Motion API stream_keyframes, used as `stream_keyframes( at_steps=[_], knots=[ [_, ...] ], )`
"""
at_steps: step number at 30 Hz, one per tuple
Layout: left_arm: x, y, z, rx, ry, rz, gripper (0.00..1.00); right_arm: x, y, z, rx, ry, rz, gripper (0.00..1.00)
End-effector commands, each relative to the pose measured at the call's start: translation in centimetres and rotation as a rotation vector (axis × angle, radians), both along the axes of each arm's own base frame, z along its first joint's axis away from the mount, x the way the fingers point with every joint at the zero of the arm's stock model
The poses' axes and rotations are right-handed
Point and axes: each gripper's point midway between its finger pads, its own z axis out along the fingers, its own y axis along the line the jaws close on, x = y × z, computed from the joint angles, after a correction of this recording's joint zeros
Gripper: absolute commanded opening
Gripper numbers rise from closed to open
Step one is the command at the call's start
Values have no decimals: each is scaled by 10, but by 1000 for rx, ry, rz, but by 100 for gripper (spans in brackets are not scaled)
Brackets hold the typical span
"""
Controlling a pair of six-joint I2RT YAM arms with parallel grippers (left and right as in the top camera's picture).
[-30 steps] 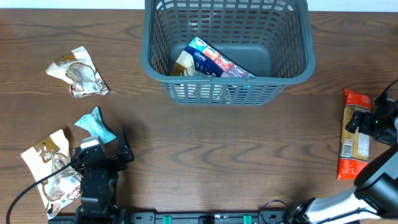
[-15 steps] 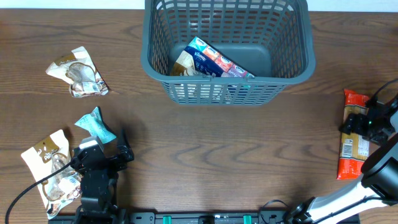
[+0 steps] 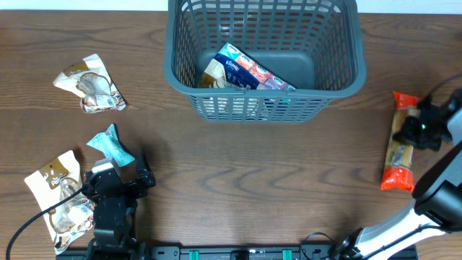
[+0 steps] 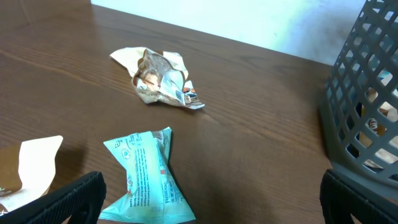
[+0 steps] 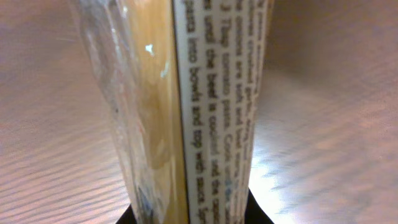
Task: Pack container
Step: 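Lift the pasta bag with the right gripper and place it in the basket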
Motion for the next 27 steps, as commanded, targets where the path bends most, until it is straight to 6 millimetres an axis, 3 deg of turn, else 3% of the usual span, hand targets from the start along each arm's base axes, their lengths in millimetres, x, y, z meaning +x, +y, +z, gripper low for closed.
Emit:
stream_keyframes(
  at_steps=[1, 3, 4, 9, 11, 14, 16, 19, 23, 27],
  knots=[
    [-1, 1, -3, -11, 7, 10, 99, 59, 3, 113, -108, -282, 51, 1],
    [-1, 1, -3, -11, 8, 10, 99, 77, 13, 167, -166, -385, 94, 1],
    [-1, 1, -3, -11, 8, 10, 99, 85, 21, 203, -204, -456, 120, 1],
    [-1, 1, -3, -11, 8, 10, 98, 103, 70, 342, -337, -760, 238, 1],
    [-1, 1, -3, -11, 8, 10, 99, 104, 103, 386, -366, -873, 335, 1],
    [-1, 1, -3, -11, 8, 10, 99, 100, 183, 428, -338, -1049, 689, 1],
    [-1, 1, -3, -11, 8, 10, 99, 93, 234, 441, -302, -1138, 907, 1],
    [-1, 1, -3, -11, 8, 10, 99, 85, 296, 440, -304, -1202, 1156, 1],
    [-1, 1, -3, -11, 8, 10, 99, 88, 354, 429, -284, -1242, 1332, 1],
    [-1, 1, -3, -11, 9, 10, 99, 99, 402, 390, -271, -1211, 1522, 1]
  ],
)
